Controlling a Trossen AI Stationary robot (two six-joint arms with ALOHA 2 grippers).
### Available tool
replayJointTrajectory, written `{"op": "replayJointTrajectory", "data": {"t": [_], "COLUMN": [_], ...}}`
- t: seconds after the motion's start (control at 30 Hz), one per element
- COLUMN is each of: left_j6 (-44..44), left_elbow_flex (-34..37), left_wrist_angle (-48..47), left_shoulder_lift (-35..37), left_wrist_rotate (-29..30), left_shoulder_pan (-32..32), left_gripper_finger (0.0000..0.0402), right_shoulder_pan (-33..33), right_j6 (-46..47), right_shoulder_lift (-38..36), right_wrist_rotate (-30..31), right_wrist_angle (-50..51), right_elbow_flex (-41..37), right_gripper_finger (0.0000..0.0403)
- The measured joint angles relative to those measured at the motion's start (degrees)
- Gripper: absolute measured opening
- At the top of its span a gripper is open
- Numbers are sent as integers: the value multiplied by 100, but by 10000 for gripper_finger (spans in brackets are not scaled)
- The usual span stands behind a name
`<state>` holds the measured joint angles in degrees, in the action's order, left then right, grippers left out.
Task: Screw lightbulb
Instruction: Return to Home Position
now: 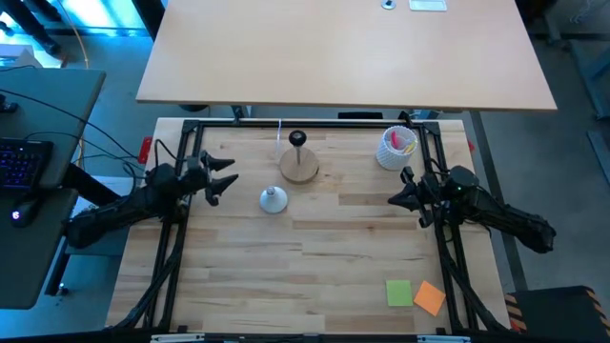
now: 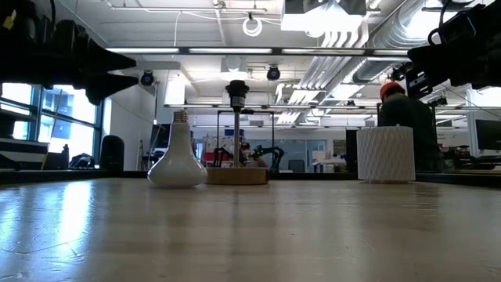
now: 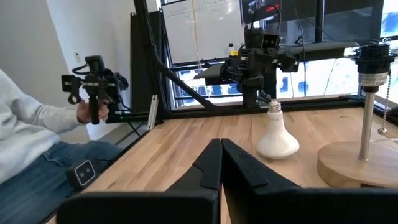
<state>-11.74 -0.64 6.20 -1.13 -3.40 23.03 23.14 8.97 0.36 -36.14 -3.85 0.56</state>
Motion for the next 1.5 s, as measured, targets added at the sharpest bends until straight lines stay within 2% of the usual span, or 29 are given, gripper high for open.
{"op": "replayJointTrajectory", "data": {"t": [0.13, 0.57, 0.97, 1.23, 1.5], "left_j6": [135, 137, 139, 140, 141], "left_elbow_flex": [0, 0, 0, 0, 0], "left_wrist_angle": [-173, -212, -213, -213, -212], "left_shoulder_lift": [-4, -4, 87, 92, 94], "left_wrist_rotate": [256, 256, 257, 266, 260], "left_shoulder_pan": [0, -4, -322, -634, -1979], "left_gripper_finger": [275, 275, 275, 275, 275], "right_shoulder_pan": [0, 0, -37, -969, -2142], "right_j6": [0, 0, -1, -2, -1], "right_shoulder_lift": [0, 0, -7, -33, -37], "right_wrist_rotate": [0, -2, -2, -4, -4], "right_wrist_angle": [1, 2, 0, 0, -53], "right_elbow_flex": [0, 2, 4, 7, 4], "right_gripper_finger": [0, 0, 0, 0, 0]}}
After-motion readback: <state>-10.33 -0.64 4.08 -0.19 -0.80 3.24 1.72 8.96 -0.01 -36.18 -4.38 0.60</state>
